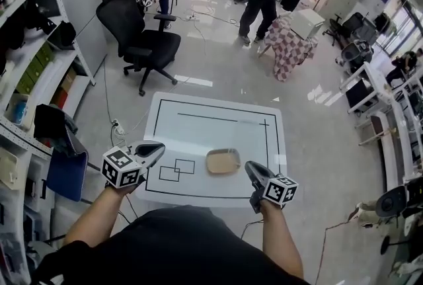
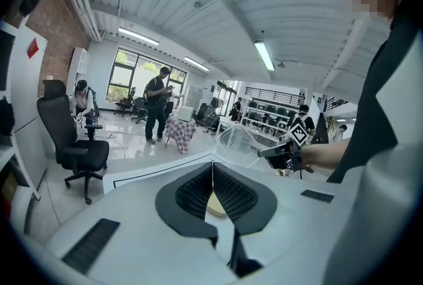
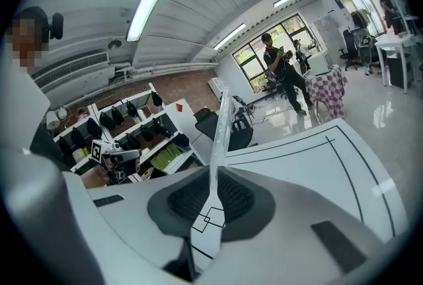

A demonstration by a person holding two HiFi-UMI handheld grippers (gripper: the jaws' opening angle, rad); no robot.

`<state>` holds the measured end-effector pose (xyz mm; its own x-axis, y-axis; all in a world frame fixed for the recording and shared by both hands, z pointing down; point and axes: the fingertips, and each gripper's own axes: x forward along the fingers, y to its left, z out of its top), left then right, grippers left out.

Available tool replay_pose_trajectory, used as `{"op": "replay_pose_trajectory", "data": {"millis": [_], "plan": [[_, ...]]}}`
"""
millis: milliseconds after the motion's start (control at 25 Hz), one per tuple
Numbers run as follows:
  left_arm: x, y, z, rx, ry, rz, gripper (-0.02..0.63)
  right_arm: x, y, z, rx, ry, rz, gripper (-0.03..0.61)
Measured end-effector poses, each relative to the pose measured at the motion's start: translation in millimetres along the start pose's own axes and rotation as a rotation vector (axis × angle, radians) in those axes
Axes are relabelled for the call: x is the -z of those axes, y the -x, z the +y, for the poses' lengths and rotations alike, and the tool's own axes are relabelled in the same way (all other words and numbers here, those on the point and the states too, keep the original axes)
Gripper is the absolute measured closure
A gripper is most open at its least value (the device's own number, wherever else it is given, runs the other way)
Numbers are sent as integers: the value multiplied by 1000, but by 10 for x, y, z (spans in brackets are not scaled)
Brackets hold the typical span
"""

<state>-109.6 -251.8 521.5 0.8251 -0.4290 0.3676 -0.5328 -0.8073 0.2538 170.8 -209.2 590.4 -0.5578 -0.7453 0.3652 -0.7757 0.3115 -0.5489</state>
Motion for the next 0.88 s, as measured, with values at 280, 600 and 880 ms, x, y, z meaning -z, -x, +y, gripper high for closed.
{"op": "replay_pose_trajectory", "data": {"millis": [280,600,880], "plan": [[-122,102,-123,7,-24,-23,592,-199,239,186,38,84,-69,528],[-109,166,-168,14,-39,-26,592,-285,391,251,68,124,-112,528],[-118,207,-204,17,-50,-21,592,-329,462,323,76,138,-137,528]]}}
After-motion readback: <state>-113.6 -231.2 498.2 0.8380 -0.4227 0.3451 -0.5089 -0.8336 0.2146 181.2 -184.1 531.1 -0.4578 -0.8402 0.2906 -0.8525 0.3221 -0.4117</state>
